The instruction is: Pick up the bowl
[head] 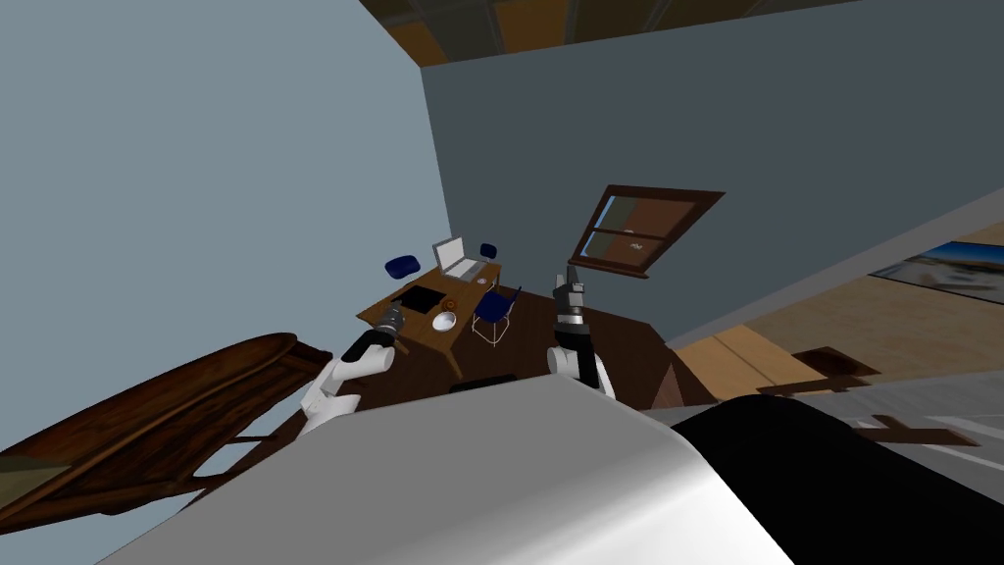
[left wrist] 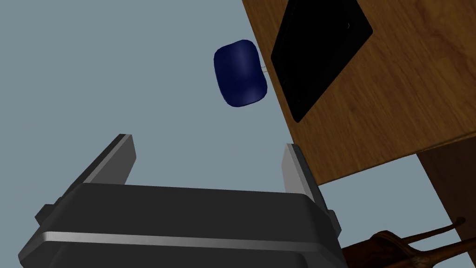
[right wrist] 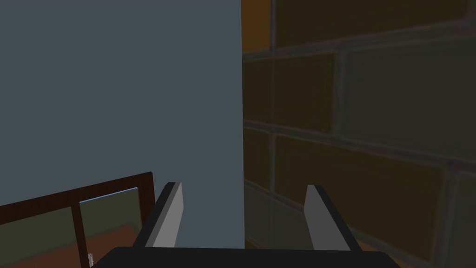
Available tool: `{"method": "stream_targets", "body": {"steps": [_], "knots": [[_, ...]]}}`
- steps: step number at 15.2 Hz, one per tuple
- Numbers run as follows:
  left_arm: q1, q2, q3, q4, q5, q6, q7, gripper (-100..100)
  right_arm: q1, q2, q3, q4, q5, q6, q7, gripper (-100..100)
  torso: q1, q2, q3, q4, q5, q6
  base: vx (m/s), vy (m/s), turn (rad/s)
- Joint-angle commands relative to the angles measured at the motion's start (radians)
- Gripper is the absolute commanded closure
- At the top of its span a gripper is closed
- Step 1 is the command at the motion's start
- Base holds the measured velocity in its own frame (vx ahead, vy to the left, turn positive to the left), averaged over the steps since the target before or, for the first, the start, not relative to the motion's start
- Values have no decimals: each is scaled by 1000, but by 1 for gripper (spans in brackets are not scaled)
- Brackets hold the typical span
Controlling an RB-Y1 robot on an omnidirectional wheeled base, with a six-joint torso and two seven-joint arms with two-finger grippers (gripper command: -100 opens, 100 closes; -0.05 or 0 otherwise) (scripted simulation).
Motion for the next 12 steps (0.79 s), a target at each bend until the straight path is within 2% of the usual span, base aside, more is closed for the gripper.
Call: {"method": "stream_targets", "body": {"steps": [1, 2, 3, 5, 6, 8, 9, 10, 11, 12], "knots": [[-30, 3, 8, 50, 11, 50, 7, -100, 0, 0, 0, 0, 0, 0, 0, 0, 0, 0, 0, 0, 0, 0, 35, -69, 26], [-30, 3, 8, 61, 11, 59, 7, -100, 0, 0, 0, 0, 0, 0, 0, 0, 0, 0, 0, 0, 0, 0, 36, -69, 33], [-55, 1, 15, 86, 18, 90, 12, -100, 0, 0, 0, 0, 0, 0, 0, 0, 0, 0, 0, 0, 0, 0, 46, -74, 38], [-55, 1, 15, 101, 18, 111, 12, -100, 0, 0, 0, 0, 0, 0, 0, 0, 0, 0, 0, 0, 0, 0, 50, -61, 22], [-81, -2, 22, 140, 24, 146, 18, -100, 0, 0, 0, 0, 0, 0, 0, 0, 1, 0, 0, 0, 0, 0, 44, -60, 25], [-81, -2, 22, 140, 24, 162, 18, -100, 0, 0, 0, 0, 0, 0, 0, 0, 1, 0, 0, 0, 0, 0, 35, -55, 19], [-105, -6, 28, 179, 30, 196, 22, -100, 0, 0, 0, 0, 0, 0, 0, 0, 1, 1, 0, 0, 0, 0, 32, -55, 22], [-105, -6, 28, 179, 30, 213, 22, -100, 0, 0, 0, 0, 0, 0, 0, 0, 1, 1, 0, 0, 0, 0, 37, -61, 28], [-129, -9, 35, 215, 36, 235, 27, -100, 0, 0, 0, 0, 0, 0, 0, 0, 1, 1, 0, 0, 0, 0, 55, -73, 42], [-129, -9, 35, 216, 36, 256, 27, -100, 0, 0, 0, 0, 0, 0, 0, 0, 0, 0, 0, 0, 0, 0, 56, -73, 31]]}}
